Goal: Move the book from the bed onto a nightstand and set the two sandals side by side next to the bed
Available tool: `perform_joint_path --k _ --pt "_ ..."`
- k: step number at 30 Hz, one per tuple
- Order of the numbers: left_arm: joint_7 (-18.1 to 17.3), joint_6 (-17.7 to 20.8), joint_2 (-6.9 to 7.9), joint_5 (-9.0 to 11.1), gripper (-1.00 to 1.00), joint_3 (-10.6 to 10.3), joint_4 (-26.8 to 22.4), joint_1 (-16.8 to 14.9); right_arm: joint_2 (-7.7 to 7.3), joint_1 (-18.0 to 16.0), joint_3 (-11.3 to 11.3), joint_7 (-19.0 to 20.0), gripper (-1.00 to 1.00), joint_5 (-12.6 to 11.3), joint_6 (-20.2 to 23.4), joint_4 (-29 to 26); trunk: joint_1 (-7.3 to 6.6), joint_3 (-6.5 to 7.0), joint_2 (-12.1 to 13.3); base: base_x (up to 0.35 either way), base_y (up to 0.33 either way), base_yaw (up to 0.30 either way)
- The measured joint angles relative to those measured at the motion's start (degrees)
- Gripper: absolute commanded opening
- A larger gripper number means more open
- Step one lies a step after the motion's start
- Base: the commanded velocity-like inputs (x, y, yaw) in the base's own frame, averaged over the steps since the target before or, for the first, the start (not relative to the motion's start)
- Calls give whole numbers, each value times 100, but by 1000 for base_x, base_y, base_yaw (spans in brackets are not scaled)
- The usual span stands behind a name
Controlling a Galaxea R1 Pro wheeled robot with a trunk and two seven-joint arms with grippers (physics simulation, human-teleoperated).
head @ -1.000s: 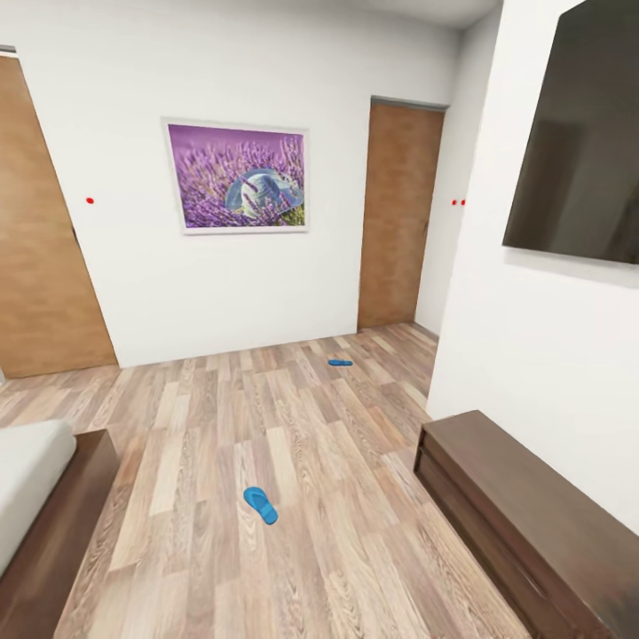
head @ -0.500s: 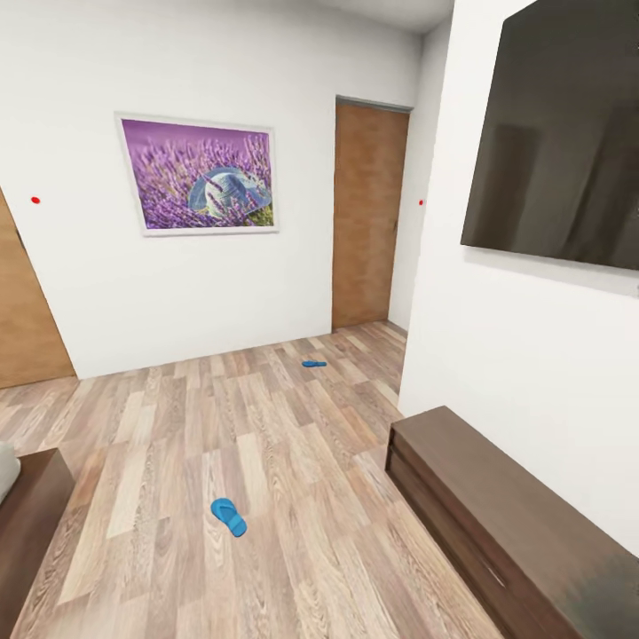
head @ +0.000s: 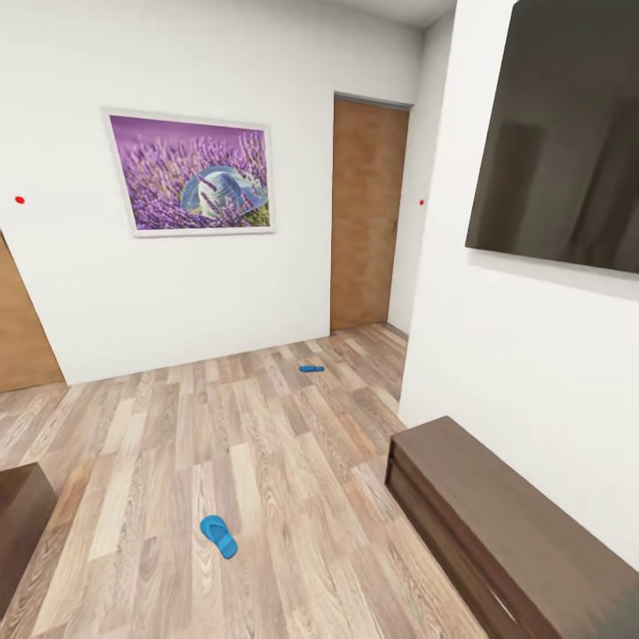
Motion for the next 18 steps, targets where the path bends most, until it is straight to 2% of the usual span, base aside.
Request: perform_joint_path --k 8,18 --pt "0 3 0 0 100 -1 0 0 0 0 2 -2 100 0 -1 0 0 0 0 309 -8 0" --pt "0 3 -1 1 100 -2 1 0 1 0 1 -1 100 0 1 -1 0 0 0 303 -104 0"
